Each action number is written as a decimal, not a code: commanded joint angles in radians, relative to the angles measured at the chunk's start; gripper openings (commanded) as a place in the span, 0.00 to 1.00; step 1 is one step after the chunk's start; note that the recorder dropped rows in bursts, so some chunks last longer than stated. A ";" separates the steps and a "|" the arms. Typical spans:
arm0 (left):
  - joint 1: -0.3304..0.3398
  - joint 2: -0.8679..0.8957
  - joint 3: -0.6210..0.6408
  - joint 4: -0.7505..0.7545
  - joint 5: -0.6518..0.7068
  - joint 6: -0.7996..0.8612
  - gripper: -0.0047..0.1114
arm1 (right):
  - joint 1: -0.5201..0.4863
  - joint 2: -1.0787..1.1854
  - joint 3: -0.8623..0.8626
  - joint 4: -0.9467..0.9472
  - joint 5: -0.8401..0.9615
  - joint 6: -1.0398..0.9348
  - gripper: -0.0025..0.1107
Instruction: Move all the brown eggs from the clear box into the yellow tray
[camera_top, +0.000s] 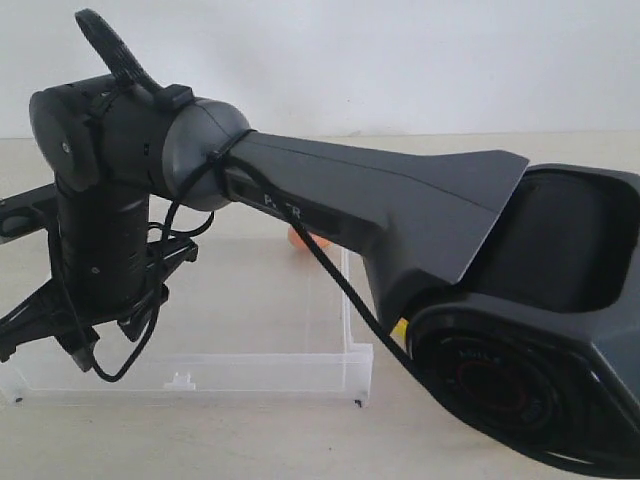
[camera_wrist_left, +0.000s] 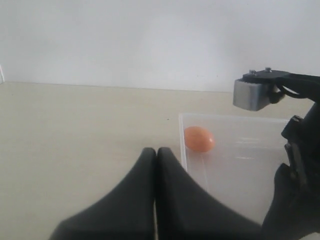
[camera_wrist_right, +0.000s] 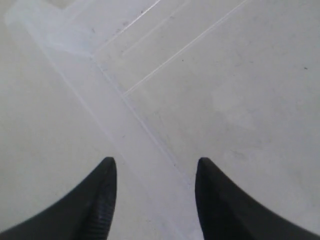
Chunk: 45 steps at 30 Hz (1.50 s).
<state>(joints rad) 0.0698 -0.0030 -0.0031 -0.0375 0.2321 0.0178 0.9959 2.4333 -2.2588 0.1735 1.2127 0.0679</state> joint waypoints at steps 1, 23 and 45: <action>0.001 0.003 0.003 0.002 0.000 0.002 0.00 | 0.000 -0.015 0.023 -0.036 0.008 -0.060 0.43; 0.001 0.003 0.003 0.002 0.000 0.002 0.00 | -0.010 -0.018 -0.092 -0.127 -0.109 -0.190 0.44; 0.001 0.003 0.003 0.002 0.000 0.002 0.00 | -0.029 0.035 -0.077 -0.427 0.008 -0.019 0.44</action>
<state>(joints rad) 0.0698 -0.0030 -0.0031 -0.0375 0.2321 0.0178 0.9684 2.4733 -2.3385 -0.2767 1.2176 0.0463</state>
